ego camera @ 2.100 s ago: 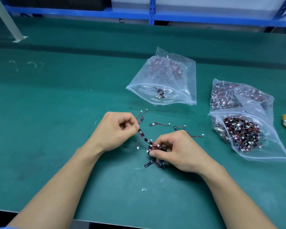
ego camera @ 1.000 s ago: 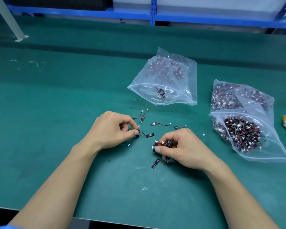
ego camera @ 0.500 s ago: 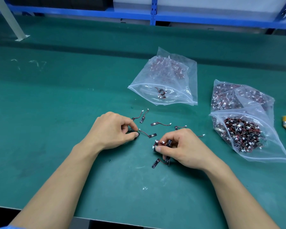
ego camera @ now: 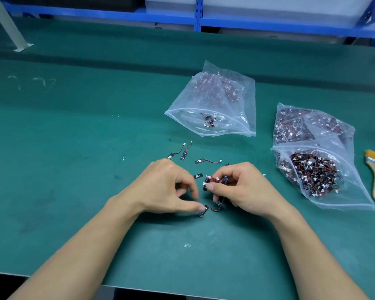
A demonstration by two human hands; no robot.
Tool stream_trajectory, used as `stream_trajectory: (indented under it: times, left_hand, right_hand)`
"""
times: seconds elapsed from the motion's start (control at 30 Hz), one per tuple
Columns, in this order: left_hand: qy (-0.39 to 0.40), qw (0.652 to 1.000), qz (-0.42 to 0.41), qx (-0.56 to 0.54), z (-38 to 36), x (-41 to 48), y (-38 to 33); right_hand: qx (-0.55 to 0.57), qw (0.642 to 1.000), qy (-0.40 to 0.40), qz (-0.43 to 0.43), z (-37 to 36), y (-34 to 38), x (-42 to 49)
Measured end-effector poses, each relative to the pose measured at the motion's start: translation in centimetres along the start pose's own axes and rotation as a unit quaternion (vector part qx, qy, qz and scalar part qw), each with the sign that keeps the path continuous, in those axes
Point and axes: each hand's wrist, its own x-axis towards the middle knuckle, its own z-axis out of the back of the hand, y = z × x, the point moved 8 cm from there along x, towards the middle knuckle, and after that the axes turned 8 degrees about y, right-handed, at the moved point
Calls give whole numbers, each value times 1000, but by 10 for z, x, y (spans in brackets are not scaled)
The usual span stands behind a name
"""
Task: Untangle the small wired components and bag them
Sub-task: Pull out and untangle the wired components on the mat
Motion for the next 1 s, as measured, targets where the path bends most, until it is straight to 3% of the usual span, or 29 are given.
stream_trajectory:
  times: [0.17, 0.33, 0.5, 0.63, 0.77, 0.87, 1.0]
  left_hand:
    - [45, 998, -24, 21, -18, 7, -15]
    - [42, 998, -23, 41, -19, 7, -16]
    - [-22, 994, 5, 104, -16, 17, -16]
    - [-93, 986, 30, 138, -9, 22, -13]
    - [-167, 985, 20, 38, 4, 15, -10]
    - [-168, 984, -9, -50, 2, 16, -14]
    - [-176, 982, -15, -71, -3, 21, -20]
  right_hand:
    - [42, 999, -17, 2, 5, 4, -3]
    - [122, 990, -74, 8, 23, 4, -7]
    - [159, 979, -124, 36, 39, 5, -12]
    - [140, 984, -106, 19, 40, -3, -14]
    - [94, 993, -78, 4, 35, -9, -17]
    - [77, 995, -60, 11, 31, -10, -18]
    - [63, 997, -41, 21, 29, -11, -18]
